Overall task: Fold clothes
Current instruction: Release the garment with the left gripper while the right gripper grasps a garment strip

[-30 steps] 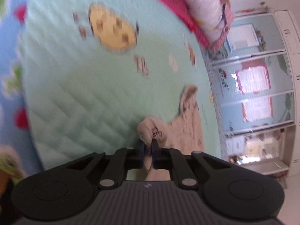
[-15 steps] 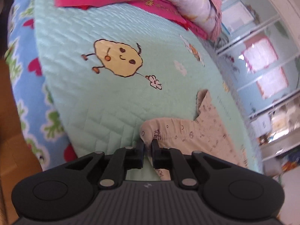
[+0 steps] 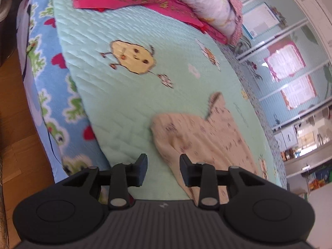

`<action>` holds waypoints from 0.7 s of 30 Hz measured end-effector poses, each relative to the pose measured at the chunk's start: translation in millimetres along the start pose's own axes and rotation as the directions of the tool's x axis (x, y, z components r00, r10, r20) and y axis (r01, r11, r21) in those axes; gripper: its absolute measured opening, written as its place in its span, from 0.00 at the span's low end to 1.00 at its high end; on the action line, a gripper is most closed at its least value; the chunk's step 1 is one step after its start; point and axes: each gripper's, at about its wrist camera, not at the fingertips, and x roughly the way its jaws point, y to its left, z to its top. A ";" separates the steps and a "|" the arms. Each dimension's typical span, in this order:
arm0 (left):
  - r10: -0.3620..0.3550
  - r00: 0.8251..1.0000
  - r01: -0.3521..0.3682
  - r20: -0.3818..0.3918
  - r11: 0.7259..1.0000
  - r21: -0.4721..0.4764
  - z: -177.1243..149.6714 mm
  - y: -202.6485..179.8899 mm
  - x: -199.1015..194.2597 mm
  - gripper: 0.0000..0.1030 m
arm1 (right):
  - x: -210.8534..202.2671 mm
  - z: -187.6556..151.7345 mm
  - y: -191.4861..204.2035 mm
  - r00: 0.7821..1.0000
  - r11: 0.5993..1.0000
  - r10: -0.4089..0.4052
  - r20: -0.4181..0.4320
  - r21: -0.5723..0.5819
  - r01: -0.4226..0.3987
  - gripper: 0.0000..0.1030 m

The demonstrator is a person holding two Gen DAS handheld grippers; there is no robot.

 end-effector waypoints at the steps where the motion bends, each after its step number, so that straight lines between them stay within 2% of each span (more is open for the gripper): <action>1: 0.000 1.000 0.000 -0.005 1.000 0.014 -3.0 -4.5 -0.9 0.35 | 3.3 10.4 -12.7 1.000 0.999 0.003 0.016 0.038 -0.004 0.58; 4: 0.007 1.000 -0.006 -0.019 0.998 0.056 -11.5 -18.6 -2.5 0.35 | 16.6 35.8 -49.4 0.999 0.987 0.024 0.042 0.157 -0.030 0.58; 7: 0.023 0.999 -0.020 -0.026 0.996 0.083 -17.7 -31.3 -1.4 0.35 | 41.9 39.5 -68.3 0.998 0.969 0.057 0.004 0.241 -0.056 0.58; 8: 0.028 0.999 -0.026 -0.028 0.995 0.092 -19.2 -35.8 -1.1 0.35 | 49.8 39.9 -73.8 0.998 0.961 0.070 -0.005 0.269 -0.066 0.54; 11: 0.037 0.999 -0.033 -0.027 0.992 0.124 -23.8 -50.3 -1.7 0.35 | 68.3 38.1 -80.2 0.996 0.938 0.088 0.010 0.336 -0.087 0.38; 13: 0.042 0.999 -0.038 -0.026 0.989 0.143 -26.1 -57.7 -2.4 0.35 | 77.6 43.7 -78.2 0.997 0.933 0.079 0.017 0.350 -0.080 0.22; 14: 0.046 0.999 -0.042 -0.026 0.988 0.151 -27.1 -60.8 -3.0 0.35 | 81.5 47.8 -75.7 0.997 0.934 0.071 0.016 0.350 -0.072 0.08; 15: 0.052 0.998 -0.048 -0.024 0.986 0.159 -27.9 -62.9 -3.3 0.35 | 84.9 52.7 -71.4 0.998 0.938 0.064 0.016 0.341 -0.066 0.02; 16: 0.058 0.998 -0.054 -0.023 0.985 0.164 -28.8 -64.8 -3.5 0.35 | 86.3 60.6 -60.2 0.997 0.949 0.069 0.021 0.307 -0.072 0.02; 19: 0.075 0.997 -0.071 -0.020 0.983 0.169 -30.2 -67.9 -2.1 0.35 | 86.6 89.6 -11.1 0.986 0.967 0.162 0.039 0.193 -0.167 0.02; 20: 0.075 0.997 -0.071 -0.019 0.984 0.166 -30.9 -68.3 -1.8 0.35 | 85.9 98.8 5.8 0.979 0.967 0.199 0.043 0.155 -0.203 0.07; 21: 0.071 0.997 -0.067 -0.020 0.984 0.165 -32.4 -69.1 -1.8 0.35 | 86.6 106.2 18.2 0.976 0.967 0.215 0.045 0.133 -0.219 0.20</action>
